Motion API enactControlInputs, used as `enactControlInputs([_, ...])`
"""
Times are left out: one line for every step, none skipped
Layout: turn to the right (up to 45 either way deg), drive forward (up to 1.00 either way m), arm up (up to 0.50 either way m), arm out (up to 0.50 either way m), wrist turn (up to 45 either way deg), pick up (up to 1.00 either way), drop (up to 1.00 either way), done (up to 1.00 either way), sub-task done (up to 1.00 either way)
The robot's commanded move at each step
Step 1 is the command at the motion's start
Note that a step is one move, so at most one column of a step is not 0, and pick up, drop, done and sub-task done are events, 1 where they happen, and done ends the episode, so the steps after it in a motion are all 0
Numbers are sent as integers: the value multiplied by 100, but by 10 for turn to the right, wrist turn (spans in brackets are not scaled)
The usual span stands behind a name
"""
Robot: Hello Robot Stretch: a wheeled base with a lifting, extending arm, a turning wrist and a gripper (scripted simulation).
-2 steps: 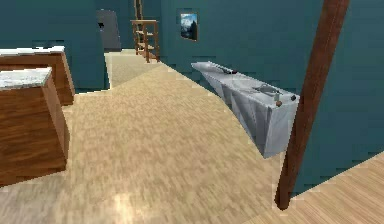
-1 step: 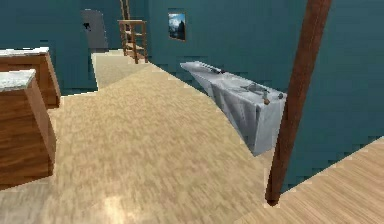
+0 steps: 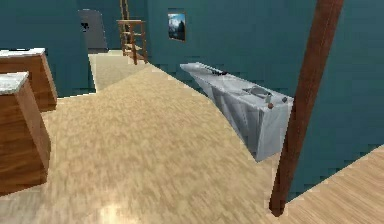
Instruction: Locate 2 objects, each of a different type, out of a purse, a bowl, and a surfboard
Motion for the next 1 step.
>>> enactControlInputs([-450,0,0,0,0,0,0,0,0])
